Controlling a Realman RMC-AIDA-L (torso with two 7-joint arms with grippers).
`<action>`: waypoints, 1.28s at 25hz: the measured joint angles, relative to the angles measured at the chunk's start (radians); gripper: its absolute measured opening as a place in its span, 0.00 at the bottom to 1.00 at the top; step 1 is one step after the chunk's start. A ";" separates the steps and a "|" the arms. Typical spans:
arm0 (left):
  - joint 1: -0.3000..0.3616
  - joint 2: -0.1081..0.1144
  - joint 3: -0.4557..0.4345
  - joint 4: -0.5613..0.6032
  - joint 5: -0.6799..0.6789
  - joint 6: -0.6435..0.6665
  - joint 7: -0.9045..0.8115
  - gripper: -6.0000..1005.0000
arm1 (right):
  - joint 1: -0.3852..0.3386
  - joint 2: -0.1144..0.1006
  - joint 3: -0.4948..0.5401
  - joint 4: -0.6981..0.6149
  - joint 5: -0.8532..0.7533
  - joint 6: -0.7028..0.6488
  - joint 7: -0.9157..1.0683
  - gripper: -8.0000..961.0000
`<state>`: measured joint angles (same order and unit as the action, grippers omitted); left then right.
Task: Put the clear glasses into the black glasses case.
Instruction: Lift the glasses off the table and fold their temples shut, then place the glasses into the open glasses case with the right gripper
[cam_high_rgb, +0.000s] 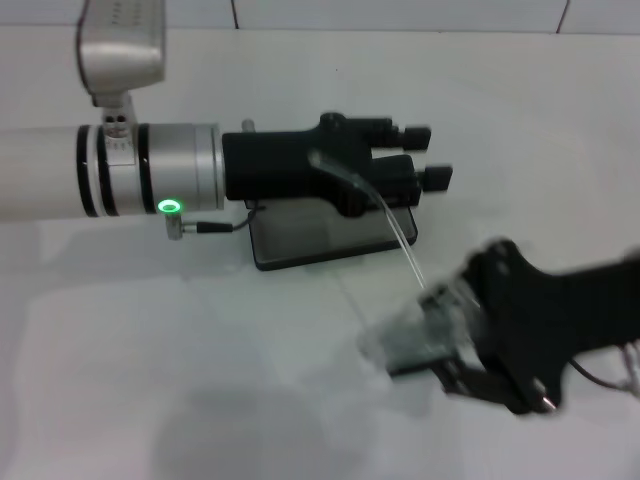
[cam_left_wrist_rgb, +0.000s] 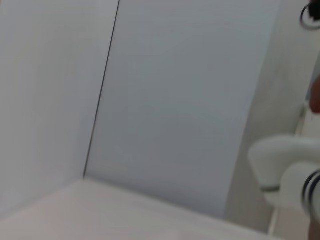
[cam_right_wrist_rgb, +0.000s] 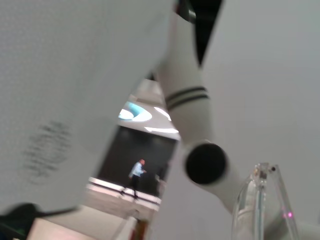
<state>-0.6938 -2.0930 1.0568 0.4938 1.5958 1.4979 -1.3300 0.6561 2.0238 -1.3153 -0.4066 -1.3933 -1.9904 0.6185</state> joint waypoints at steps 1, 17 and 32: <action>0.005 0.000 0.001 -0.002 -0.022 0.006 0.022 0.56 | 0.016 0.000 0.001 0.027 0.008 0.034 0.020 0.13; 0.055 -0.002 0.010 -0.008 -0.141 0.095 0.210 0.56 | 0.026 -0.003 0.002 0.030 0.061 0.283 0.253 0.13; 0.126 0.017 -0.159 0.001 -0.164 -0.039 0.236 0.56 | -0.281 0.000 -0.063 -0.584 -0.165 0.627 0.450 0.11</action>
<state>-0.5677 -2.0761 0.8976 0.4945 1.4323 1.4592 -1.0937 0.3749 2.0234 -1.3782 -0.9903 -1.5584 -1.3635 1.0688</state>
